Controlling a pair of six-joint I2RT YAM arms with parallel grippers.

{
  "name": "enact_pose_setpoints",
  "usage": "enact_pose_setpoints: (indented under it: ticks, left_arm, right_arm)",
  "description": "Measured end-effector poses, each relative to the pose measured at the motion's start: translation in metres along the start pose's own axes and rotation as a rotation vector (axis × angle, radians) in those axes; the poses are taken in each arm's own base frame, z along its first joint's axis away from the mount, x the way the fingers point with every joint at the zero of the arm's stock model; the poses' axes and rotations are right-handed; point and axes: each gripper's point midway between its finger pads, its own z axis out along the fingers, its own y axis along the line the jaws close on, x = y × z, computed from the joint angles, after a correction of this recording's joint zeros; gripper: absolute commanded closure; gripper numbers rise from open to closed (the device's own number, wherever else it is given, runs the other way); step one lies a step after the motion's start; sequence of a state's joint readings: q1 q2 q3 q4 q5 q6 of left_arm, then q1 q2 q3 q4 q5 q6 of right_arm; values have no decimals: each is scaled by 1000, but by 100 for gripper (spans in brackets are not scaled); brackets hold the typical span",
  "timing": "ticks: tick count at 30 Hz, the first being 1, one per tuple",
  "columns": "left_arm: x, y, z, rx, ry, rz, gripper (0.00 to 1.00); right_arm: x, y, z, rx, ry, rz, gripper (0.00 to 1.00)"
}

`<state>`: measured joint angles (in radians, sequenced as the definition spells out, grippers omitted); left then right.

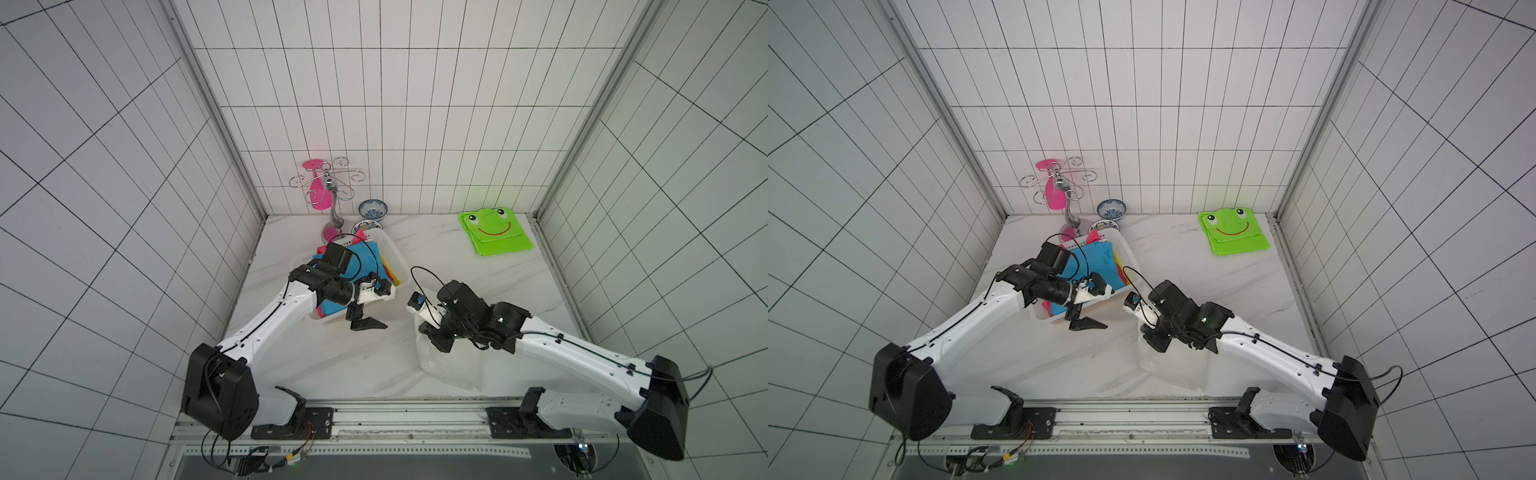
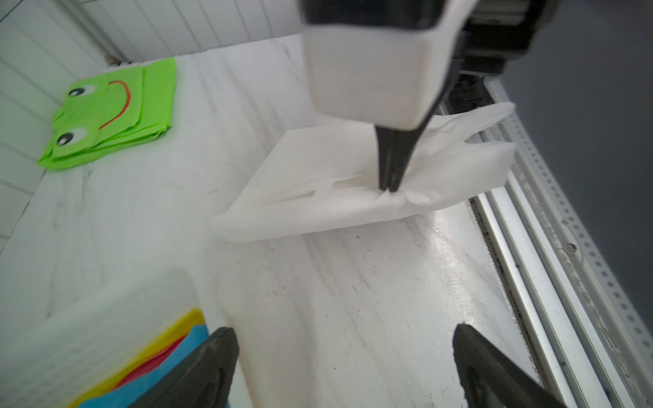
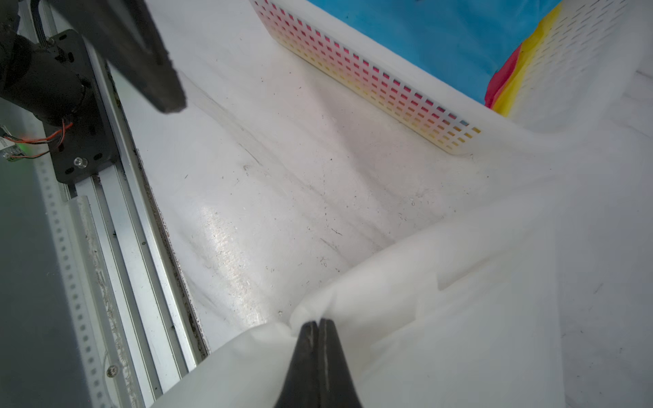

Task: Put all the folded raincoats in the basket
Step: Move the raincoat to the center of the board, then pick up the raincoat from the center of the board.

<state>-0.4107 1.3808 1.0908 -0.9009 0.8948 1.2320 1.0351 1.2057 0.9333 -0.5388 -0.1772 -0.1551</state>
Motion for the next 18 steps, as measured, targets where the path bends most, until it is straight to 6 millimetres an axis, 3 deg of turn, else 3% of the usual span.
enact_pose_setpoints:
  ticks: [9, 13, 18]
  left_arm:
    - [16, -20, 31, 189, -90, 264, 3]
    - [9, -23, 42, 196, -121, 371, 3]
    - [8, -41, 70, 240, -122, 461, 2]
  right_arm:
    - [25, 37, -1, -71, 71, -248, 100]
    - [32, 47, -9, -74, 57, -393, 100]
    - [45, 49, -8, -62, 100, -509, 100]
